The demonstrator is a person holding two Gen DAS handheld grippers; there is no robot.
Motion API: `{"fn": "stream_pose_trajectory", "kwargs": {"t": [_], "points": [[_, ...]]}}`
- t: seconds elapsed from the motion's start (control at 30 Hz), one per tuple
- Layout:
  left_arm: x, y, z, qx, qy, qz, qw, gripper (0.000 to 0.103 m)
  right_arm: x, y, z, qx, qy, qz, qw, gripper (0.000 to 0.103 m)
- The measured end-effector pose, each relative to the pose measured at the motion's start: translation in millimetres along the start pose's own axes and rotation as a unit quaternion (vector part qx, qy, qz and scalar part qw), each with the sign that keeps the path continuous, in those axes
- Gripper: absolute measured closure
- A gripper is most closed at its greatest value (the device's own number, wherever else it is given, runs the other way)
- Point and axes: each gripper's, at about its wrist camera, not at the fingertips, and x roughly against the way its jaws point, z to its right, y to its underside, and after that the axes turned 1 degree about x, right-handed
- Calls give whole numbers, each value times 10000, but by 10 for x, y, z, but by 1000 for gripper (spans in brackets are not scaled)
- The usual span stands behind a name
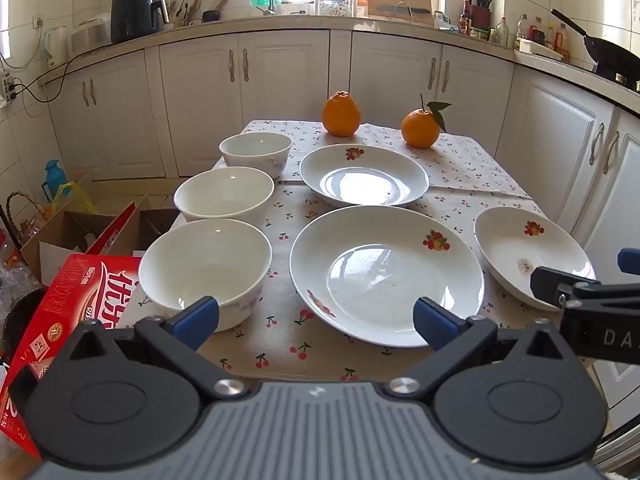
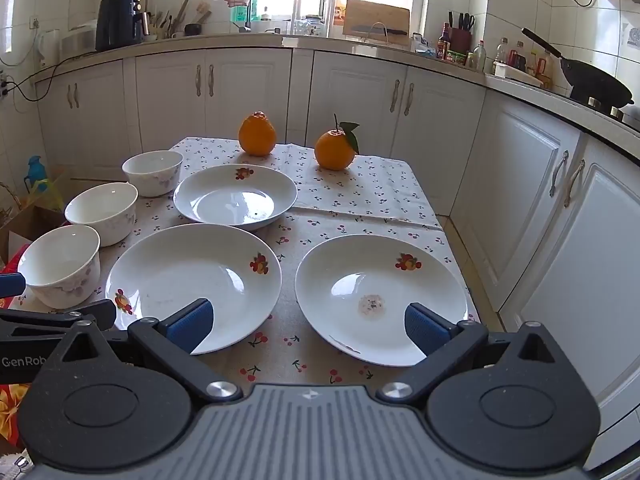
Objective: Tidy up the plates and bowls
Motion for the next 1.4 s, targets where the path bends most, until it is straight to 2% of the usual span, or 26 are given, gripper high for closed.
{"fn": "stream_pose_trajectory", "kwargs": {"t": [1.4], "points": [[36,-18,-11,24,20,86,10000,1,3,-6,-10,4,-32,37,10000,0]]}}
